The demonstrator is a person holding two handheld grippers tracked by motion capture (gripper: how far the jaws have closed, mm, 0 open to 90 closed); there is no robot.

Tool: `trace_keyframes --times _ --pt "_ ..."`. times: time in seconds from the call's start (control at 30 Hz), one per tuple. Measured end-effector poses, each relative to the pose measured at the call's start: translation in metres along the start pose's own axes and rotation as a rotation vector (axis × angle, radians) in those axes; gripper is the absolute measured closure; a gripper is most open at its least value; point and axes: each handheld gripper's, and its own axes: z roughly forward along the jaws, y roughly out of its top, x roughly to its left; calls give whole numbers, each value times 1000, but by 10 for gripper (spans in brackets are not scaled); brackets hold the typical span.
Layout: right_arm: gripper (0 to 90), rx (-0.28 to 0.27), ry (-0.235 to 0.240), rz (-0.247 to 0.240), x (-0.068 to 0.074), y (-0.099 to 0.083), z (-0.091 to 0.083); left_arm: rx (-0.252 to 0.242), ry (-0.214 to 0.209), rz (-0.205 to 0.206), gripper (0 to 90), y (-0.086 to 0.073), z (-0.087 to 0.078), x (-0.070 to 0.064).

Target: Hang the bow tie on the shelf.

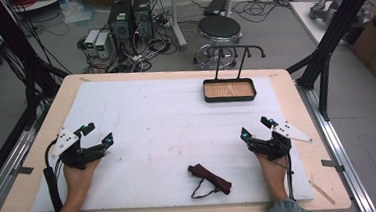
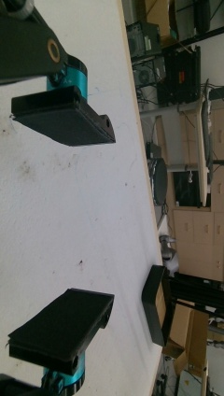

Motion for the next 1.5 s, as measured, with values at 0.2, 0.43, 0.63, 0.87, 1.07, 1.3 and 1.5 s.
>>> trace_keyframes --times 0.2,0.43,0.63,0.87,1.07,1.3,1.5 --pt "104 5 0 -26 4 0 0 0 1 0 195 0 0 0" --pt "104 13 30 -29 8 1 -1 -1 1 -1 196 0 1 0" --pt "104 29 88 -43 22 3 -7 0 -2 0 196 0 1 0" --pt "145 78 209 -33 40 5 -15 -1 -2 2 196 0 2 0" --pt "156 129 309 -43 56 3 -12 -2 0 0 195 -1 2 0" --pt "213 191 378 -47 72 1 -12 0 0 2 196 -1 2 0" --pt "330 266 448 -55 82 -5 -9 2 0 0 196 -1 2 0"
